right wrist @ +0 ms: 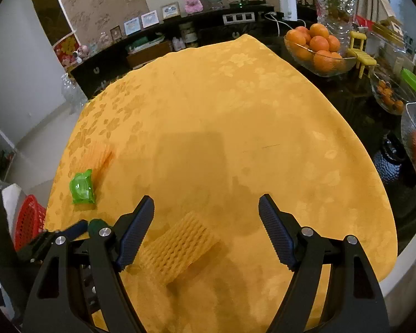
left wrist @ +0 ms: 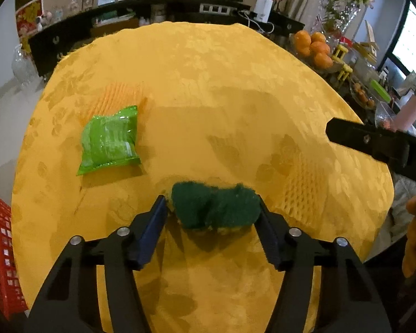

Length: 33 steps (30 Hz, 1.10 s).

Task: Collect trash
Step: 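Grasp the green scrubber sponge with the left tool, then grasp the beige foam mesh sleeve with the right tool while the left holds the sponge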

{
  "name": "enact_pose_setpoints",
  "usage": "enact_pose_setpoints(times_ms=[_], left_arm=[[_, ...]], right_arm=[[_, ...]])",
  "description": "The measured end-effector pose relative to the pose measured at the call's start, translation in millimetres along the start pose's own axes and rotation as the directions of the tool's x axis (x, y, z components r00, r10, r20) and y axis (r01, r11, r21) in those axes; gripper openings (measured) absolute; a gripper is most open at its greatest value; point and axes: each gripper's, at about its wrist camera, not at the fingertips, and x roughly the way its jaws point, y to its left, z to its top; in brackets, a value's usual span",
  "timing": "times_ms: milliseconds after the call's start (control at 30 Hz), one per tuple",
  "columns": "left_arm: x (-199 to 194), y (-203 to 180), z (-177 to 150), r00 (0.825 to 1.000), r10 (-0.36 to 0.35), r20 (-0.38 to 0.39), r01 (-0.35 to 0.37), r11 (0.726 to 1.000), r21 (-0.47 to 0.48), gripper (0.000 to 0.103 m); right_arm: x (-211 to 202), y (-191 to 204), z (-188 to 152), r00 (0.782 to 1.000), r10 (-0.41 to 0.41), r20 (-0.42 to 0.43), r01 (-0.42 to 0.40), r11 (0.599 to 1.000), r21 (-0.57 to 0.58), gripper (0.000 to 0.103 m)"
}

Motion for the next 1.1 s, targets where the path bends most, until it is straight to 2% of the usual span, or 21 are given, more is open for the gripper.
enact_pose_setpoints(times_ms=[133, 333, 567, 767, 1033, 1100], left_arm=[[-6.1, 3.5, 2.6, 1.000, -0.019, 0.018, 0.019, 1.000, -0.019, 0.053], [-18.7, 12.2, 7.0, 0.998, -0.017, 0.052, 0.019, 0.999, -0.040, 0.052], [-47.9, 35.9, 15.3, 0.991, 0.040, 0.127, -0.027, 0.995, -0.100, 0.052], [-64.4, 51.8, 19.6, 0.984, 0.076, 0.159, -0.053, 0.988, -0.142, 0.052], [-75.0, 62.5, 18.5, 0.979, 0.103, 0.177, -0.074, 0.984, -0.164, 0.052], [-78.1, 63.8, 18.0, 0.977, 0.110, 0.183, -0.080, 0.983, -0.164, 0.052]], right_arm=[[7.3, 6.9, -3.1, 1.000, -0.001, -0.021, 0.001, 1.000, -0.023, 0.075], [16.3, 15.8, -10.0, 0.999, 0.008, -0.048, -0.010, 0.999, -0.051, 0.075], [29.0, 27.0, -20.3, 0.996, -0.001, -0.089, -0.007, 0.996, -0.088, 0.075], [38.7, 36.5, -32.7, 0.994, -0.038, -0.107, 0.022, 0.989, -0.143, 0.075], [41.4, 49.9, -41.6, 0.996, -0.044, -0.077, 0.027, 0.977, -0.213, 0.058], [39.5, 51.9, -40.9, 0.997, -0.022, -0.073, 0.006, 0.975, -0.221, 0.046]])
